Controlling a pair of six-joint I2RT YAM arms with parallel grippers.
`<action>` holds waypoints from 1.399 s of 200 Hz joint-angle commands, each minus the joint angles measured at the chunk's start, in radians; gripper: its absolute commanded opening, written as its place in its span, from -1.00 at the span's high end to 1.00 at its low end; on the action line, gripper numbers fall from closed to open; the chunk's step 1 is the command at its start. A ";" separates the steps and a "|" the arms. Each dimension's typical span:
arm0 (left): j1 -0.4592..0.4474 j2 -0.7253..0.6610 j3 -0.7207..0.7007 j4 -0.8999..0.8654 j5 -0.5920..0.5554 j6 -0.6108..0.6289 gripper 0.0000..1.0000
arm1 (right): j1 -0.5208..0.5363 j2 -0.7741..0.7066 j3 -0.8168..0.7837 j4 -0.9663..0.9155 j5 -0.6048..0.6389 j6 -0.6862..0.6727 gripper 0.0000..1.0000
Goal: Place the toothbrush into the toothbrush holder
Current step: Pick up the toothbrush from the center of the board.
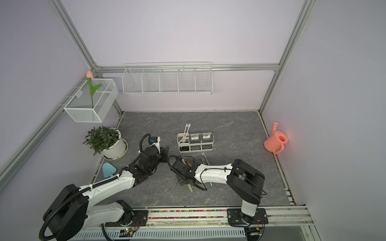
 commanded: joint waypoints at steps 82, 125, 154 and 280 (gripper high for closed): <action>-0.003 0.071 0.077 -0.059 0.110 -0.046 0.17 | 0.000 -0.125 -0.051 0.100 0.165 -0.007 0.86; -0.003 0.055 0.045 0.011 0.164 -0.051 0.17 | -0.002 -0.154 -0.048 0.101 0.224 -0.025 0.86; -0.003 0.012 -0.021 0.103 0.154 -0.067 0.17 | -0.002 -0.165 -0.063 0.146 0.262 -0.007 0.87; -0.003 -0.061 -0.112 0.269 0.237 -0.026 0.17 | -0.003 -0.154 -0.189 0.410 0.224 -0.043 0.86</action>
